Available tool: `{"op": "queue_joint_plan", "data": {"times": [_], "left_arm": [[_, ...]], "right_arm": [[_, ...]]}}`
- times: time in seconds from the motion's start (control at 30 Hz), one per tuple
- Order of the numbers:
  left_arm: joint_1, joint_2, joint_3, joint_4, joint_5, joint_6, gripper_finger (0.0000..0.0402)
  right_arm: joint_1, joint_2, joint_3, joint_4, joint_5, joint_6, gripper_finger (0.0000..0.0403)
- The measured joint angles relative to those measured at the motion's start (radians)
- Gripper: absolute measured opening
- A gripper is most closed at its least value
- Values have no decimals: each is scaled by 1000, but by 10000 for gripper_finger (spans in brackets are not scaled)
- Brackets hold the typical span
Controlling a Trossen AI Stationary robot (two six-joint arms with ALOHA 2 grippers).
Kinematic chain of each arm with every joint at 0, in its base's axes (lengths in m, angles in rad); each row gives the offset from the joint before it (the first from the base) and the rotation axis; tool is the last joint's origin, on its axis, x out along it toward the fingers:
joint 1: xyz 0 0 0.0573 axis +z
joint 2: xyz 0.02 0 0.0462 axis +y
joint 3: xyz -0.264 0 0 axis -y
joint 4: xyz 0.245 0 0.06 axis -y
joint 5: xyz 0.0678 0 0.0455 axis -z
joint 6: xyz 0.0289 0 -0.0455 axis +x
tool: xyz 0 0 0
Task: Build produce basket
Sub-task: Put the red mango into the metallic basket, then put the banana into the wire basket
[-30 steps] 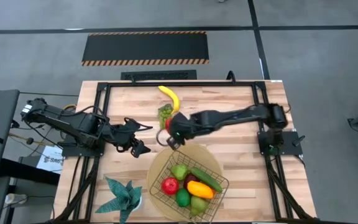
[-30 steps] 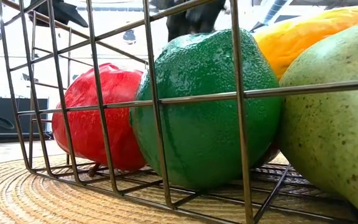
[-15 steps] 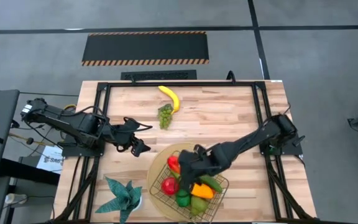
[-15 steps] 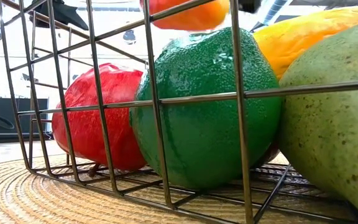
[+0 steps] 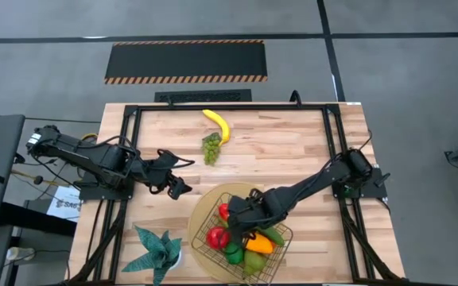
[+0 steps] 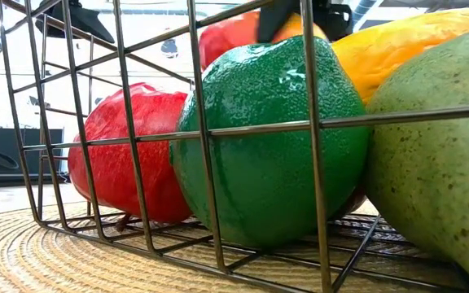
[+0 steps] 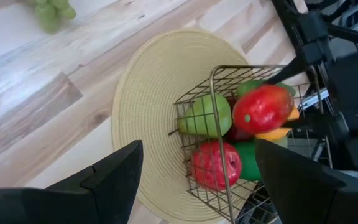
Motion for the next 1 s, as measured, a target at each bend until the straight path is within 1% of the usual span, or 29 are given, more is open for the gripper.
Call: {"op": "queue_joint_plan", "data": {"times": [0.2,0.37,0.5,0.57,0.67,0.73,0.93,1.0], "left_arm": [[0,0,0,1,-19,-3,295],[0,0,0,2,-33,-5,295],[3,0,0,-3,-90,-3,295],[12,0,0,-2,-98,0,295],[32,-6,0,1,-98,7,295],[46,-13,0,-3,-97,12,295],[62,-57,0,-43,-92,14,295],[62,-81,0,-63,-91,3,295]], "right_arm": [[-6,0,0,22,-18,-23,338],[-39,-11,0,11,-18,-31,372],[-91,-27,17,-6,-16,-41,378],[-130,-33,61,-3,0,-57,378],[-211,-35,153,-45,55,-86,375],[-281,-22,183,-14,65,-107,375],[-448,46,187,99,71,-74,374],[-488,73,185,81,66,-74,374]]}}
